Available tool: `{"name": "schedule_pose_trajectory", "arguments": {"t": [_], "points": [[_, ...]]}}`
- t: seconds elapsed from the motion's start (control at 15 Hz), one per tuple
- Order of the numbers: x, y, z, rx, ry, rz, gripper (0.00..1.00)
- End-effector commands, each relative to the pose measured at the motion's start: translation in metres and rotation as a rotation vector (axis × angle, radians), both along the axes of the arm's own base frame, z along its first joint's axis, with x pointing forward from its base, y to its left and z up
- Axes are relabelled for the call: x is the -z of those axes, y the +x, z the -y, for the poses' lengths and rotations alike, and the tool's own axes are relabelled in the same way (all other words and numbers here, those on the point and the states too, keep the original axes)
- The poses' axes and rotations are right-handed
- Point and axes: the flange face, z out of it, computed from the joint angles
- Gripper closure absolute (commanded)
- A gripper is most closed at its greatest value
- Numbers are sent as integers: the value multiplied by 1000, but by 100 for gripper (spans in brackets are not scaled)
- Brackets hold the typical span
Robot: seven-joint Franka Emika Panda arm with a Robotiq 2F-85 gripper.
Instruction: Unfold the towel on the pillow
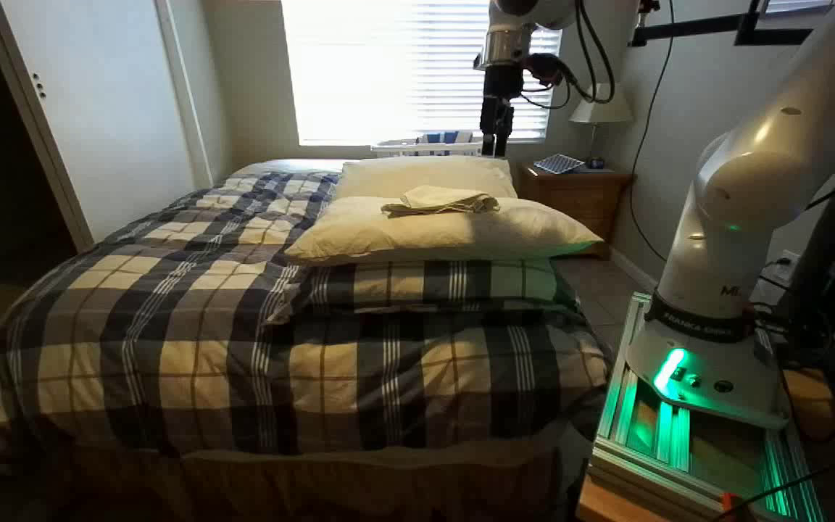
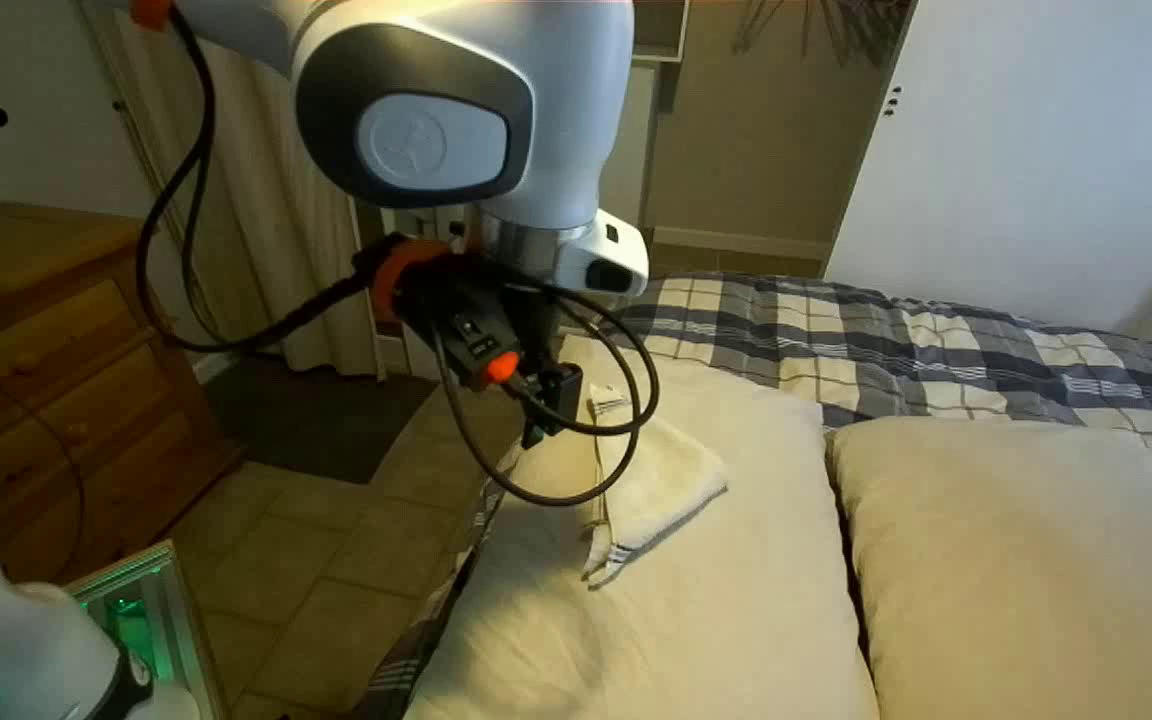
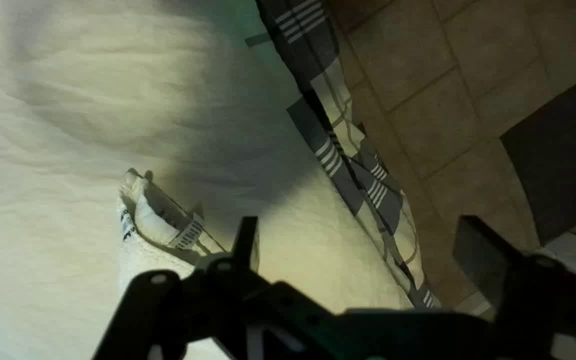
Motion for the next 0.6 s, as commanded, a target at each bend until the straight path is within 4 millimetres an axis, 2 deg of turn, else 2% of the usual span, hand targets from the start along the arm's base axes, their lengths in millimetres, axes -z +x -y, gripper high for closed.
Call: {"name": "schedule_pose_trajectory", "arguments": {"t": [0.0, 0.2, 0.33, 0.53], "points": [[0, 0, 0, 0, 0, -1, 0], [0, 0, 0, 0, 0, -1, 0], [5, 19, -18, -32, -80, 24, 0], [14, 50, -65, -153, -229, 53, 0]]}}
